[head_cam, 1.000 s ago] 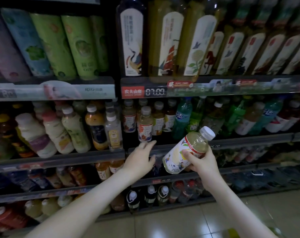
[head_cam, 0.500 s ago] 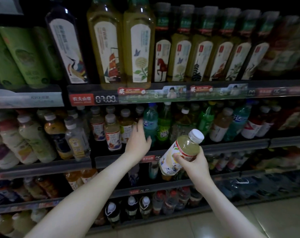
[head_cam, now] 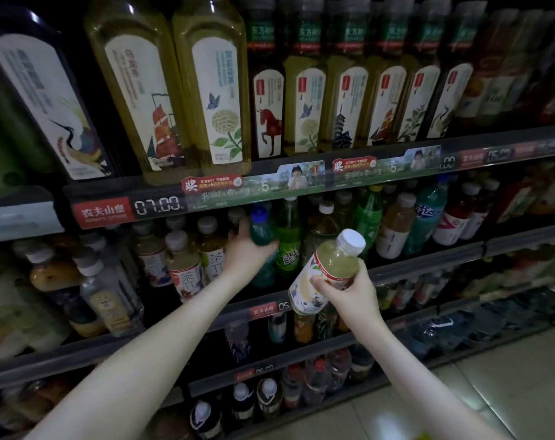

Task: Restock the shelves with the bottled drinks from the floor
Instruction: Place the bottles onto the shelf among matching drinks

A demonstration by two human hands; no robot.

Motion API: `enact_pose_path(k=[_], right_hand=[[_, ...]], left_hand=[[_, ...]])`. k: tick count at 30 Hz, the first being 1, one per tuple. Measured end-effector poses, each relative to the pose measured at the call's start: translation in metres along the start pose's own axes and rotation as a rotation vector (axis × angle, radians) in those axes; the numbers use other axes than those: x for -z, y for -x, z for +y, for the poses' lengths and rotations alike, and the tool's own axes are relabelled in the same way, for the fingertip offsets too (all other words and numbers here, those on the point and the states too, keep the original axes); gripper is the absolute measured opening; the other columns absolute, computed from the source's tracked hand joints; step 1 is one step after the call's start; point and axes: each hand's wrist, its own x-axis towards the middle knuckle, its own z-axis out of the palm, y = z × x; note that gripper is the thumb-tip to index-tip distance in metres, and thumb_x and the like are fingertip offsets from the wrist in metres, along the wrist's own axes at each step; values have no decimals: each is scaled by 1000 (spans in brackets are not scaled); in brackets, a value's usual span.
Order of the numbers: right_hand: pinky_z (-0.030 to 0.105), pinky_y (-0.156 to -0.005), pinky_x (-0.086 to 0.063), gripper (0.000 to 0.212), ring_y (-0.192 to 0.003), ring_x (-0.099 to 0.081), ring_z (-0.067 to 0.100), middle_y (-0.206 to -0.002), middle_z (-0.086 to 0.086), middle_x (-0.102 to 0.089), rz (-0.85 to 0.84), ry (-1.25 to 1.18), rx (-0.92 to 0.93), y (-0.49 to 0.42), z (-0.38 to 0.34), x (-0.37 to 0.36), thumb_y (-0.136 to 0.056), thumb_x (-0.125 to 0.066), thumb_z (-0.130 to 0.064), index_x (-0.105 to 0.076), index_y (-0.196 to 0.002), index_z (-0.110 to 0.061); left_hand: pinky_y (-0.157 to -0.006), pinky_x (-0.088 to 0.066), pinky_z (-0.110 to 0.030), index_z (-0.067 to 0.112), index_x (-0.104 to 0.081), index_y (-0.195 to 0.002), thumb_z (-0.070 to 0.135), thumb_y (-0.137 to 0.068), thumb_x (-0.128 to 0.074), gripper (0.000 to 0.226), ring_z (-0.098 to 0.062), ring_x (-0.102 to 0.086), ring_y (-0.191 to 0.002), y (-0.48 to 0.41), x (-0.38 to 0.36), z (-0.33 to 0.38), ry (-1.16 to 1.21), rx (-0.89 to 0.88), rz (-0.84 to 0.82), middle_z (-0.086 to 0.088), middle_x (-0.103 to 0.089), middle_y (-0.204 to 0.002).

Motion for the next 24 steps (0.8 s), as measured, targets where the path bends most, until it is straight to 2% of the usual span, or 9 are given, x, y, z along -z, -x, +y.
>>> enact_pose_path(k=[3, 7, 10, 12, 15, 18, 22, 24], right_hand=[[22, -83, -43, 56, -97, -54, -6, -109, -16, -58, 16, -9, -11, -10, 6, -9, -76, -81, -22, -44, -117, -32], [27, -88, -44, 59, -100, -56, 0, -108, -18, -58, 11, -1, -31, -21, 14, -24, -76, -81, -24, -44, -120, -30], [24, -85, -42, 59, -93, -55, -4, -105, -19, -57, 14, 21, -26, -29, 17, -38, -75, -82, -24, -43, -119, -30], [24, -84, -42, 60, -94, -56, 1, -105, -17, -57, 19, 27, -22, -33, 20, -47, -74, -82, -26, -43, -119, -30], [26, -87, -43, 61, -101, -56, 9, -111, -10, -57, 15, 20, -20, -39, 23, -60, -75, -82, -27, -41, -121, -30], [23, -83, -41, 60, -98, -56, 8, -108, -13, -57, 3, 28, -11, -42, 25, -73, -75, -82, -26, -41, -119, -29], [15, -76, -40, 57, -97, -56, 7, -106, -9, -58, -11, 53, -1, -45, 24, -90, -75, -82, -24, -43, -117, -25], [15, -78, -41, 58, -100, -56, 8, -108, -8, -58, -19, 71, 18, -49, 24, -99, -75, -82, -21, -45, -119, -21]], left_hand=[[-81, -43, -26, 19, -36, -136, 38, -80, -74, 70, -27, -59, -109, 31, 18, -10, 85, 0, 9, -4, -62, -120], [-86, -44, -26, 22, -47, -121, 34, -77, -78, 54, -20, -61, -105, 48, 38, -34, 210, 36, 42, 0, -65, -112], [-86, -45, -24, 23, -52, -112, 28, -77, -79, 45, -12, -63, -99, 57, 49, -41, 263, 30, 65, 9, -66, -101], [-87, -47, -24, 23, -56, -107, 25, -76, -80, 40, -3, -64, -94, 64, 56, -41, 300, 15, 81, 15, -66, -97], [-82, -47, -12, 28, -56, -106, 20, -75, -81, 41, 10, -62, -89, 73, 71, -40, 308, -50, 127, 19, -66, -96], [-79, -48, -10, 23, -55, -112, 16, -74, -81, 47, 8, -63, -88, 81, 85, -41, 301, -87, 179, 16, -67, -95], [-75, -47, -6, 38, -53, -101, 15, -74, -81, 46, 10, -63, -85, 92, 104, -42, 287, -87, 243, 18, -66, -91], [-75, -46, -5, 39, -52, -96, 16, -74, -81, 43, 10, -62, -85, 95, 111, -43, 278, -81, 266, 20, -66, -88]])
